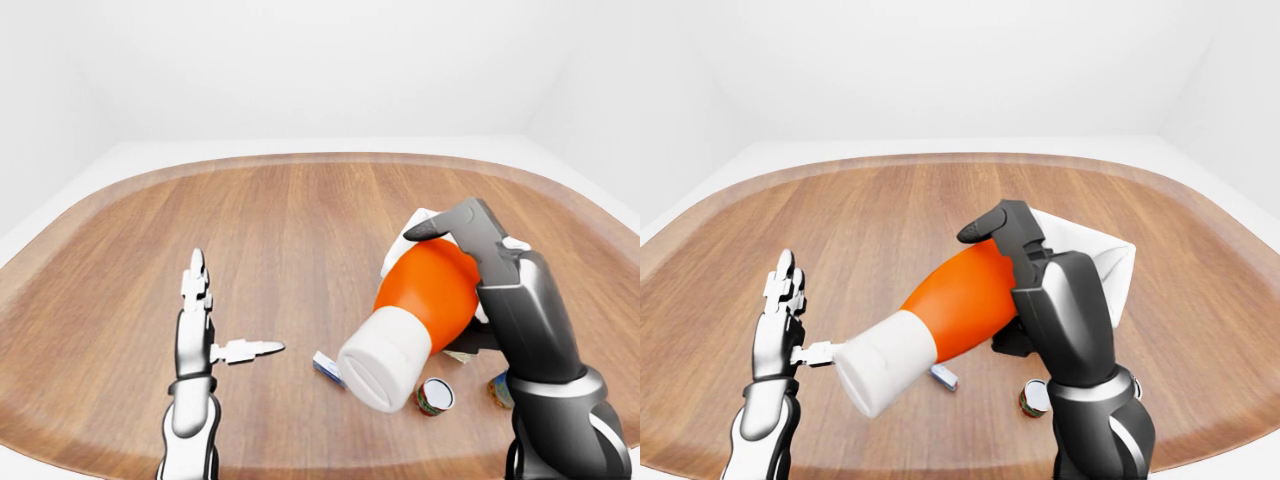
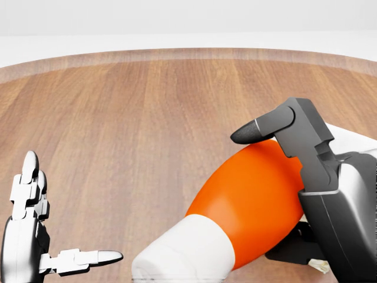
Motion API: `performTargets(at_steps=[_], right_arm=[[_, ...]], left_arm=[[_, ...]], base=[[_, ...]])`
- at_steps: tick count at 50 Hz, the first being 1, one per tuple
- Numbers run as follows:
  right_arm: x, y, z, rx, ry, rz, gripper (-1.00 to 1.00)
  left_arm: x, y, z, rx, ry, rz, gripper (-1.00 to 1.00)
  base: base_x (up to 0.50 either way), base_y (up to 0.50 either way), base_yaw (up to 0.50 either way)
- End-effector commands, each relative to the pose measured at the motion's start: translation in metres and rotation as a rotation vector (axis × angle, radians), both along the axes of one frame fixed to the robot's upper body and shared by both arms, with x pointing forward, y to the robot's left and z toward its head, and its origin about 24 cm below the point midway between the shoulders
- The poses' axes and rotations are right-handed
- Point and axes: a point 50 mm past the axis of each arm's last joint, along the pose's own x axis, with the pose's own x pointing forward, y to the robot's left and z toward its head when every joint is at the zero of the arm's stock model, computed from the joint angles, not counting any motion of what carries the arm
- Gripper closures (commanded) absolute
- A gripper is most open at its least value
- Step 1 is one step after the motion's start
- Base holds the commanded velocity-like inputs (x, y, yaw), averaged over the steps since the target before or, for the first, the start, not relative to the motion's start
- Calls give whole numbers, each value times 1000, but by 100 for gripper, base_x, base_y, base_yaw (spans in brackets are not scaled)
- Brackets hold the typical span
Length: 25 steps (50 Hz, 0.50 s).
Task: Pick up the ketchup, and put it in the basket.
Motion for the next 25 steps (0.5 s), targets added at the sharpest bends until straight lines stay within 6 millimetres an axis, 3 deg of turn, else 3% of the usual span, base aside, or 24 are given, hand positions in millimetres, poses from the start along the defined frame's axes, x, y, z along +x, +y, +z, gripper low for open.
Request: performTargets(at_steps=[1,16,25], right_arm=[[14,-8,8,-125,8,-97,100],[46,-37,13,-339,117,-287,100],[74,-67,15,-429,209,-414,100]], left_arm=[[1,0,-1,-1,5,3,-100],[2,-2,-5,-17,15,1,-100],[-1,-10,-12,-9,50,-26,-100]], base=[[0,0,0],[0,0,0],[0,0,0]])
